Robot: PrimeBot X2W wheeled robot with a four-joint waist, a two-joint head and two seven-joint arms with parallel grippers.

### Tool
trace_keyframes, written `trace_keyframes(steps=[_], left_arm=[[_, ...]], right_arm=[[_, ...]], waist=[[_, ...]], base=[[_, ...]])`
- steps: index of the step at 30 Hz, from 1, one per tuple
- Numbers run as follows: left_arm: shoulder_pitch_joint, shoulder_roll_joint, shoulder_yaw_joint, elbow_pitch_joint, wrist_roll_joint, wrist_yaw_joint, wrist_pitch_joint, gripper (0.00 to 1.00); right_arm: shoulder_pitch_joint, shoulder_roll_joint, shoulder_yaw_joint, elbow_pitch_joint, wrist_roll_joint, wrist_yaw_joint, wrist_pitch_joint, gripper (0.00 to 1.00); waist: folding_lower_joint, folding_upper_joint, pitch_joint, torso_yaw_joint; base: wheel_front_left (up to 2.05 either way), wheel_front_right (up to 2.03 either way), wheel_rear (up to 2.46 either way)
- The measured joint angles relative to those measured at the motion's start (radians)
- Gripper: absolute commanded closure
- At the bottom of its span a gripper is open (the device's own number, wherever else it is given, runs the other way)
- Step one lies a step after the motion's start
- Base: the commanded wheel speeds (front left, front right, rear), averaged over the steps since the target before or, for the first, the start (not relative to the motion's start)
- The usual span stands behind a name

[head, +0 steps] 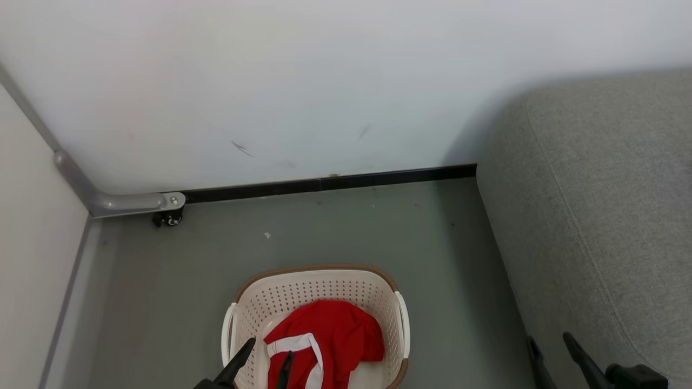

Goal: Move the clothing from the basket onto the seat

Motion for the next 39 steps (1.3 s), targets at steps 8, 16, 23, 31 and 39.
trace_keyframes(steps=[8, 16, 23, 31, 39], left_arm=[[-0.06, 0.0, -0.045, 0.028, 0.0, -0.008, 0.0, 0.0], [-0.145, 0.0, -0.069, 0.065, 0.005, -0.008, 0.0, 0.0], [-0.218, -0.001, -0.067, 0.169, 0.056, 0.002, 0.0, 0.0], [-0.331, 0.0, -0.063, 0.266, 0.083, 0.002, 0.0, 0.0], [-0.451, 0.03, -0.05, 0.4, 0.105, 0.011, 0.001, 0.0]], right_arm=[[0.059, 0.001, -0.016, -0.015, -0.011, 0.0, 0.0, 0.0], [0.074, 0.002, -0.027, -0.074, -0.022, 0.0, 0.0, 0.0], [0.071, 0.005, -0.007, -0.142, -0.046, 0.0, 0.0, 0.0], [0.056, 0.005, 0.008, -0.198, 0.004, 0.0, 0.0, 0.0], [-0.011, 0.005, 0.056, -0.231, 0.028, 0.0, 0.0, 0.0]], waist=[[0.0, 0.0, 0.055, -0.02], [0.0, 0.0, 0.125, -0.046], [0.0, 0.0, 0.198, -0.073], [0.0, 0.0, 0.292, -0.113], [0.0, 0.0, 0.39, -0.158]], base=[[0.0, 0.0, 0.0], [0.0, 0.0, 0.0], [0.0, 0.0, 0.0], [0.0, 0.0, 0.0], [0.0, 0.0, 0.0]])
